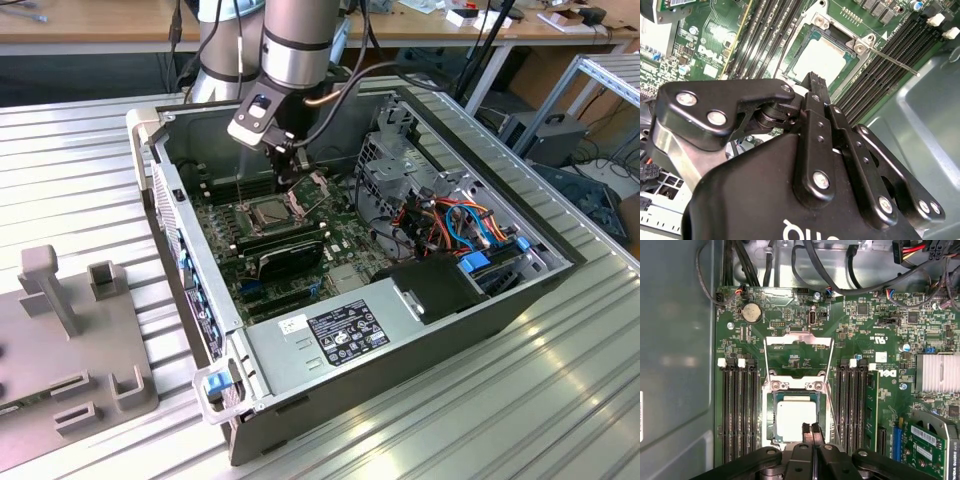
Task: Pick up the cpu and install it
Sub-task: 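Close the cpu cover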
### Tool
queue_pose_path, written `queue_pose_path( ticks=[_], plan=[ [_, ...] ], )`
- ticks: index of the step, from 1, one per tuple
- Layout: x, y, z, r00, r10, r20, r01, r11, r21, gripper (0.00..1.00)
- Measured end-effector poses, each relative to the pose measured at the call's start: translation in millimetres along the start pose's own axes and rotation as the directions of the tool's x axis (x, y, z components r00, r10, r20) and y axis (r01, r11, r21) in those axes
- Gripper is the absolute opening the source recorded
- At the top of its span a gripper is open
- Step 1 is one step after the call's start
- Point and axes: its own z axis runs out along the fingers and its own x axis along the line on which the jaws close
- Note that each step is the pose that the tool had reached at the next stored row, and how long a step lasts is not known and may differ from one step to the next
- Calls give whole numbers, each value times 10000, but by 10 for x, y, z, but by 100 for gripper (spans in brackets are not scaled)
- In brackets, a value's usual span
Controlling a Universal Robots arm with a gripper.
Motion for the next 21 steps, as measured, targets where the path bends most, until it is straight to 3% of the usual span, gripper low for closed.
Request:
queue_pose_path(
  ticks=[4,13,21],
  plan=[
    [-3,1,-62,10000,0,0,0,10000,0,11],
    [-3,7,-66,10000,-2,2,2,10000,0,11],
    [-3,63,-65,10000,-1,2,1,10000,0,11]
  ],
)
